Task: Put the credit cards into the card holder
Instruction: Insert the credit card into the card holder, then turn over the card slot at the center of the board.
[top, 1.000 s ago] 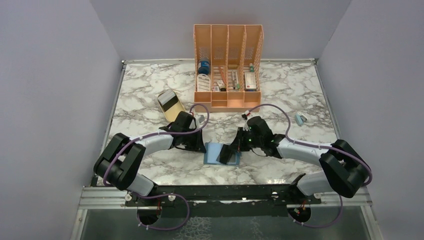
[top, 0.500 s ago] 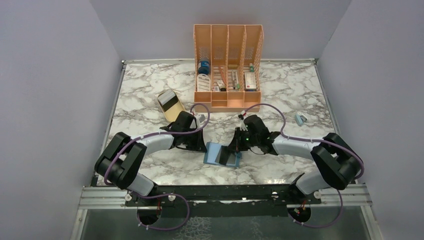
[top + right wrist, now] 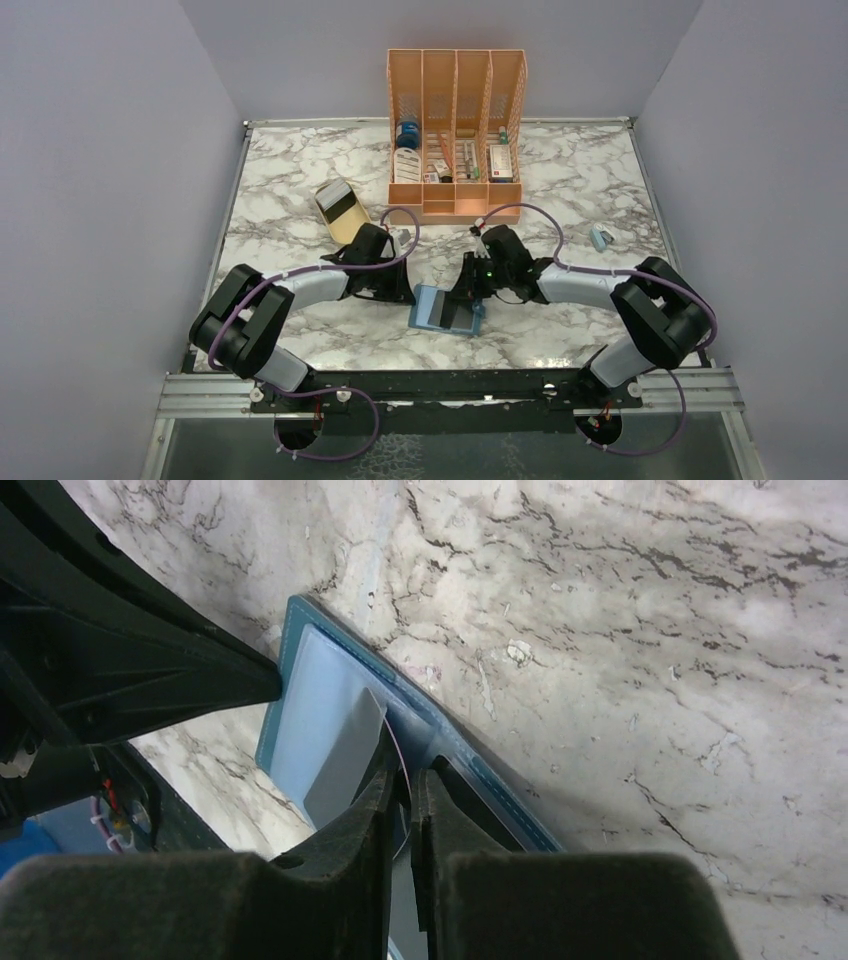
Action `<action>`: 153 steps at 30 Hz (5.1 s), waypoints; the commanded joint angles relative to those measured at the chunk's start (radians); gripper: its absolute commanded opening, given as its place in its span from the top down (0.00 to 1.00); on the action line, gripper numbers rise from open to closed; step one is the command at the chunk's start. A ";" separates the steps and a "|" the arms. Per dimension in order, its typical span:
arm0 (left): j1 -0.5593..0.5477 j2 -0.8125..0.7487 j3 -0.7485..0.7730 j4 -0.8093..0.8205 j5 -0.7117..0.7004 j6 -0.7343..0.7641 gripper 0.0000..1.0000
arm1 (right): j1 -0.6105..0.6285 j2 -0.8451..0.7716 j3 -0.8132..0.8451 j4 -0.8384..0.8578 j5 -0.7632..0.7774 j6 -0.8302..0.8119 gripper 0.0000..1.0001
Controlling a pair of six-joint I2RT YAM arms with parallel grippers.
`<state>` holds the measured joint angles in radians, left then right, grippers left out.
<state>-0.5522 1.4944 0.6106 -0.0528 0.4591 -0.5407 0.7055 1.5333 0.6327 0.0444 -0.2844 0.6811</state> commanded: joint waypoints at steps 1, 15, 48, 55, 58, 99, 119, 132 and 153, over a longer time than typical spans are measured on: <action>-0.021 0.000 -0.015 0.049 0.038 -0.039 0.92 | -0.001 0.024 0.042 -0.070 0.028 -0.056 0.83; -0.025 -0.029 -0.052 0.111 0.039 -0.122 0.93 | 0.001 -0.140 0.028 -0.235 0.041 0.068 0.42; -0.054 -0.035 -0.097 0.232 0.039 -0.259 0.95 | 0.024 -0.067 -0.080 0.033 -0.113 0.231 0.44; -0.069 -0.050 -0.100 0.237 0.022 -0.288 0.95 | 0.025 -0.073 -0.098 0.057 -0.131 0.246 0.44; -0.075 -0.057 -0.104 0.237 0.005 -0.302 0.95 | 0.024 -0.085 -0.109 0.067 -0.133 0.250 0.47; 0.294 0.186 0.654 -0.273 -0.725 0.844 0.54 | 0.025 -0.141 -0.074 -0.056 -0.115 0.141 0.71; 0.316 0.384 0.788 -0.296 -0.758 0.949 0.52 | 0.025 -0.250 -0.084 -0.151 -0.078 0.115 0.64; 0.316 0.187 0.768 -0.396 -0.481 0.640 0.53 | 0.027 -0.243 -0.043 -0.174 -0.035 0.175 0.62; 0.037 -0.251 -0.077 0.253 0.082 -0.319 0.55 | 0.074 -0.047 -0.080 -0.079 0.048 0.153 0.81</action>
<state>-0.4580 1.2938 0.6342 -0.0650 0.4988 -0.6209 0.7734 1.4536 0.5758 -0.0826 -0.2943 0.8577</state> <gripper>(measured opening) 0.435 0.212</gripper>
